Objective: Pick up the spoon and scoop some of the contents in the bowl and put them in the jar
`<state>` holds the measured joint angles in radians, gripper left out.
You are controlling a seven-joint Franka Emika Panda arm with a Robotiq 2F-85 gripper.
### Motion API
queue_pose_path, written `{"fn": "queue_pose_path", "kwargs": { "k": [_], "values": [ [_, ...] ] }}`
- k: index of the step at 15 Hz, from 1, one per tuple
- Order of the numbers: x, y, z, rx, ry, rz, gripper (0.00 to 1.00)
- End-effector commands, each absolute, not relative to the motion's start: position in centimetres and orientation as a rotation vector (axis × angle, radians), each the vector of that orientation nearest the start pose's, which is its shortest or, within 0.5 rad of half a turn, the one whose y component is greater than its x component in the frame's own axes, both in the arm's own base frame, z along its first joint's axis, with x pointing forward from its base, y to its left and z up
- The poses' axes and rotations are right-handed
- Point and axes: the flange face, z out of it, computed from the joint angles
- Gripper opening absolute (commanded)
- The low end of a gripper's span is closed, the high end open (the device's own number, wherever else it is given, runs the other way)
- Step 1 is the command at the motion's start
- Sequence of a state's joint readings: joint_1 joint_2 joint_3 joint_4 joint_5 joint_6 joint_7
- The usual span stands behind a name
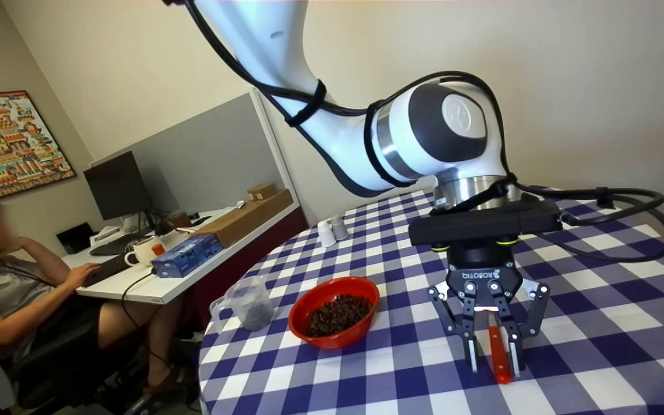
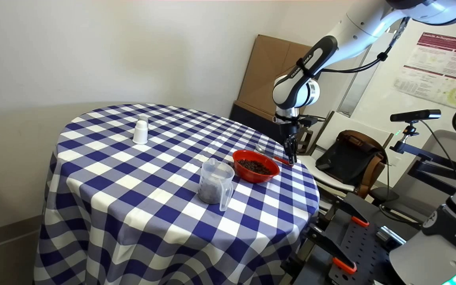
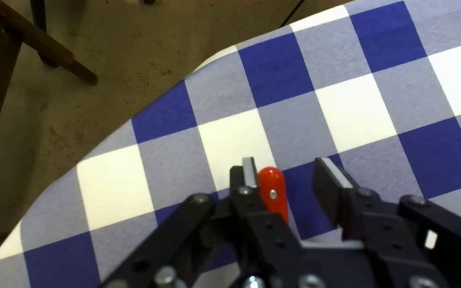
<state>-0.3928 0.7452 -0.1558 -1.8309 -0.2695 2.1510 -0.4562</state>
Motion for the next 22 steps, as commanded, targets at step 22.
{"fn": "queue_pose_path", "kwargs": {
  "k": [22],
  "values": [
    [44.7,-11.3,38.2,-3.249,0.251,0.057,1.00]
  ]
}}
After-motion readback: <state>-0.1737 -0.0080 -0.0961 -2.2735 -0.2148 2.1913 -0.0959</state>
